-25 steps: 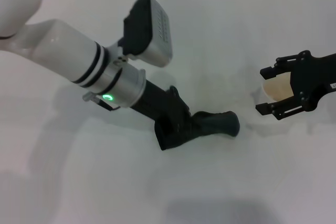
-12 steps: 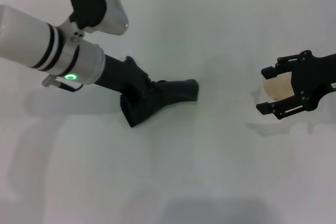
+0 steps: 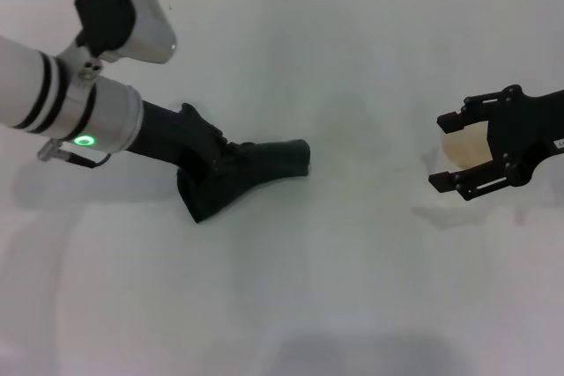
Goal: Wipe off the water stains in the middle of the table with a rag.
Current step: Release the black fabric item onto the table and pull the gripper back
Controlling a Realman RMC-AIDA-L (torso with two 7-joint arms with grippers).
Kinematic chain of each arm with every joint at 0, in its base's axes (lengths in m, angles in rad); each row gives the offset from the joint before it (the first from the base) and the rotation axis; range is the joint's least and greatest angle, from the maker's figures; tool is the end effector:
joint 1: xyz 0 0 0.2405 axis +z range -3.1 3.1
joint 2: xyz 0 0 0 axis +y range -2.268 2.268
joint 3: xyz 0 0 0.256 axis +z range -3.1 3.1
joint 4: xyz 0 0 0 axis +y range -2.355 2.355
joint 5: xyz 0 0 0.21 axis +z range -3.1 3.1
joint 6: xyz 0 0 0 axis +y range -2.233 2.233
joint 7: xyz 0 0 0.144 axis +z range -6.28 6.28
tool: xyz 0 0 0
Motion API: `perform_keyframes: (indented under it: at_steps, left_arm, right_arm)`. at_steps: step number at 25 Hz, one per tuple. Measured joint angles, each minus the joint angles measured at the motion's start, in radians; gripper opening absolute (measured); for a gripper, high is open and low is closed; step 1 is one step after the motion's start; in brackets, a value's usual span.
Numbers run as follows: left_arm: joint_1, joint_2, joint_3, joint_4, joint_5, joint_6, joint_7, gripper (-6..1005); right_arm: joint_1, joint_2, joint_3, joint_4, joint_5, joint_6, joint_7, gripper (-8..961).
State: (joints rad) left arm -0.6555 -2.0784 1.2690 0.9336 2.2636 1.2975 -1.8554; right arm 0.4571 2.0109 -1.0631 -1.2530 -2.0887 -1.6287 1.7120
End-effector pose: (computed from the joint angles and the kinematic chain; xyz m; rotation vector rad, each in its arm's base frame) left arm -0.2018 0.3726 -0.0413 -2.9006 -0.4399 0.1292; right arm 0.2115 0.3366 0.0515 -2.8976 0.2811 0.1326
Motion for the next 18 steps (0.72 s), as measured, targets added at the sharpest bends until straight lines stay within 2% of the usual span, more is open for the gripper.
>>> perform_keyframes:
  at_steps: [5,11,18]
  left_arm:
    - [0.076,-0.001,-0.028,0.094,-0.039,0.058,0.028,116]
    - [0.168,0.001,-0.074,0.178,-0.122,0.123,0.112,349]
    - [0.226,0.001,-0.316,0.197,-0.18,0.368,0.293,531]
  right_arm:
    - [0.0,-0.001,0.004,0.003,0.0,0.002,0.0,839]
    - [0.0,-0.006,0.038,0.013,-0.004,-0.012,0.0,839]
    - [0.005,-0.01,0.082,0.011,-0.002,-0.065,0.0,838]
